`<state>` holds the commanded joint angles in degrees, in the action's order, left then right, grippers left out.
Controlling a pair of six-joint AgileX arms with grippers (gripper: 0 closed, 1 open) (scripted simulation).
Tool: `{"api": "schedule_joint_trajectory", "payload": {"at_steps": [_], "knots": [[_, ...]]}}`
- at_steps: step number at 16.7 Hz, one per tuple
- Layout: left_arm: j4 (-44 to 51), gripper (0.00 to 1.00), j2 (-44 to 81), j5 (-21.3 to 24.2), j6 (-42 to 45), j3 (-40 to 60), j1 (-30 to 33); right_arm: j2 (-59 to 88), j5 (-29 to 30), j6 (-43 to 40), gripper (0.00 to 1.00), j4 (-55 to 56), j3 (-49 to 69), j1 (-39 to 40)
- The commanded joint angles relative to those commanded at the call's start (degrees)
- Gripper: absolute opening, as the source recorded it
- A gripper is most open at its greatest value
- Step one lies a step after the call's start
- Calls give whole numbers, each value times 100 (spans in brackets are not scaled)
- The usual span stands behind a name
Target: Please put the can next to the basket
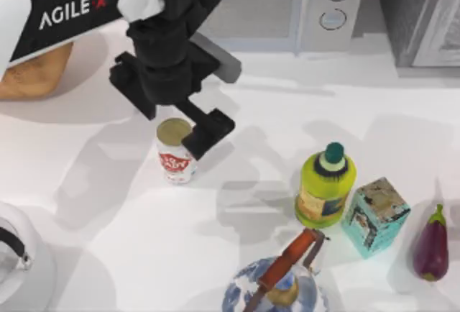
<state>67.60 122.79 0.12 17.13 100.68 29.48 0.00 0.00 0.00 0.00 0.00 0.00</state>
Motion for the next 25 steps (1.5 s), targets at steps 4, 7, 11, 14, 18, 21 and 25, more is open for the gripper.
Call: {"api": "schedule_joint_trajectory", "payload": {"at_steps": [4, 7, 11, 14, 18, 21, 25], "knots": [[-577, 100, 106, 1, 0, -495, 2, 0, 0, 0, 100, 0, 0, 0], [-581, 100, 107, 1, 0, -498, 2, 0, 0, 0, 100, 0, 0, 0], [-581, 70, 107, 1, 0, -498, 2, 0, 0, 0, 100, 0, 0, 0], [-581, 47, 107, 1, 0, -498, 2, 0, 0, 0, 100, 0, 0, 0], [-581, 17, 107, 1, 0, -498, 2, 0, 0, 0, 100, 0, 0, 0], [-581, 0, 107, 1, 0, -498, 2, 0, 0, 0, 100, 0, 0, 0], [-581, 0, 107, 1, 0, -498, 2, 0, 0, 0, 100, 0, 0, 0]]}}
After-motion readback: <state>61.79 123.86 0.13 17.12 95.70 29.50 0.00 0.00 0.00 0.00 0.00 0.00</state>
